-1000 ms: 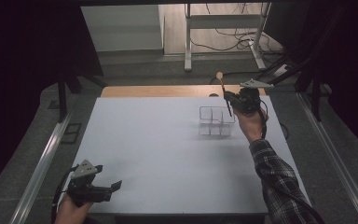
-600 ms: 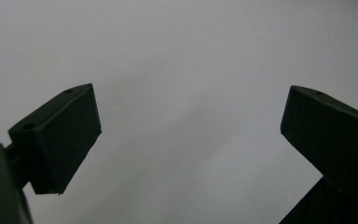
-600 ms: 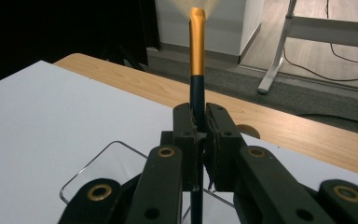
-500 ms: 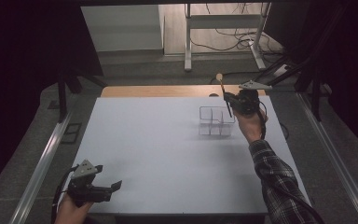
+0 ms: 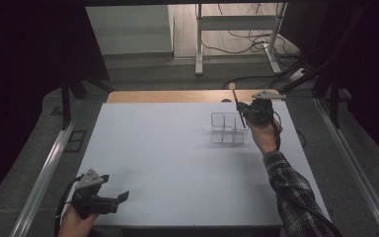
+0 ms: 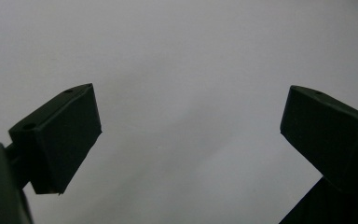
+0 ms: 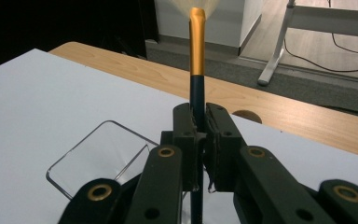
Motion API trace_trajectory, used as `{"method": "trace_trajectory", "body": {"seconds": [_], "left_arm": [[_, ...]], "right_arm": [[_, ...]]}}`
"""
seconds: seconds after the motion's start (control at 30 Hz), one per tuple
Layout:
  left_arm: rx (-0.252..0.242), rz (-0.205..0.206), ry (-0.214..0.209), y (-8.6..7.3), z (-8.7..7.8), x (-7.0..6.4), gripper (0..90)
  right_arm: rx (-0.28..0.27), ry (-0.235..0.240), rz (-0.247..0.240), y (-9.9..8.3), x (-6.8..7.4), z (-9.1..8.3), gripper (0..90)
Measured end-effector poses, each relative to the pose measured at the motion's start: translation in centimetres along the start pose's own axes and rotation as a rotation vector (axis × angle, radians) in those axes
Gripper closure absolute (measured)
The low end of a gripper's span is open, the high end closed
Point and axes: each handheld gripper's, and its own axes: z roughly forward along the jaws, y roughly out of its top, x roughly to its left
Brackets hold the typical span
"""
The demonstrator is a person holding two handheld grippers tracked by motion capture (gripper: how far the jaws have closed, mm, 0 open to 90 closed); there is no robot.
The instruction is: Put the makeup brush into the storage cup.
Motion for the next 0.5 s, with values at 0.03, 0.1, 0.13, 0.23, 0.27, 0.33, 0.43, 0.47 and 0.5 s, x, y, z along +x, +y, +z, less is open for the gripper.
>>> {"method": "trace_trajectory", "body": {"seconds": [0.03, 0.1, 0.13, 0.23, 0.27, 0.33, 0.43, 0.47, 0.5], "left_arm": [[0.0, 0.0, 0.0, 0.0, 0.0, 0.0, 5.3], [0.001, -0.001, 0.0, 0.0, 0.0, 0.0, 5.3], [0.001, -0.001, 0.0, 0.0, 0.0, 0.0, 5.3], [0.001, 0.0, 0.0, 0.0, 0.0, 0.0, 5.4], [0.001, -0.001, 0.0, 0.0, 0.0, 0.0, 5.4], [0.001, -0.001, 0.0, 0.0, 0.0, 0.0, 5.4], [0.002, -0.001, 0.0, 0.0, 0.0, 0.0, 5.4], [0.002, -0.001, 0.001, 0.0, 0.0, 0.0, 5.4], [0.002, -0.001, 0.0, 0.0, 0.0, 0.0, 5.3]], "right_arm": [[0.002, 0.0, 0.0, -0.1, 0.0, 0.0, 83.4], [0.006, 0.001, 0.002, -0.3, -0.1, 0.1, 83.4], [0.006, 0.001, 0.001, -0.4, -0.1, 0.1, 83.4], [0.009, -0.001, 0.002, -0.6, -0.1, 0.1, 83.4], [0.012, -0.002, 0.002, -0.7, -0.1, 0.2, 83.4], [0.014, -0.002, 0.001, -0.9, -0.2, 0.2, 83.4], [0.018, -0.003, 0.004, -1.2, -0.2, 0.2, 83.4], [0.021, -0.004, 0.007, -1.3, -0.2, 0.2, 83.4], [0.023, -0.004, 0.005, -1.4, -0.2, 0.2, 83.3]]}}
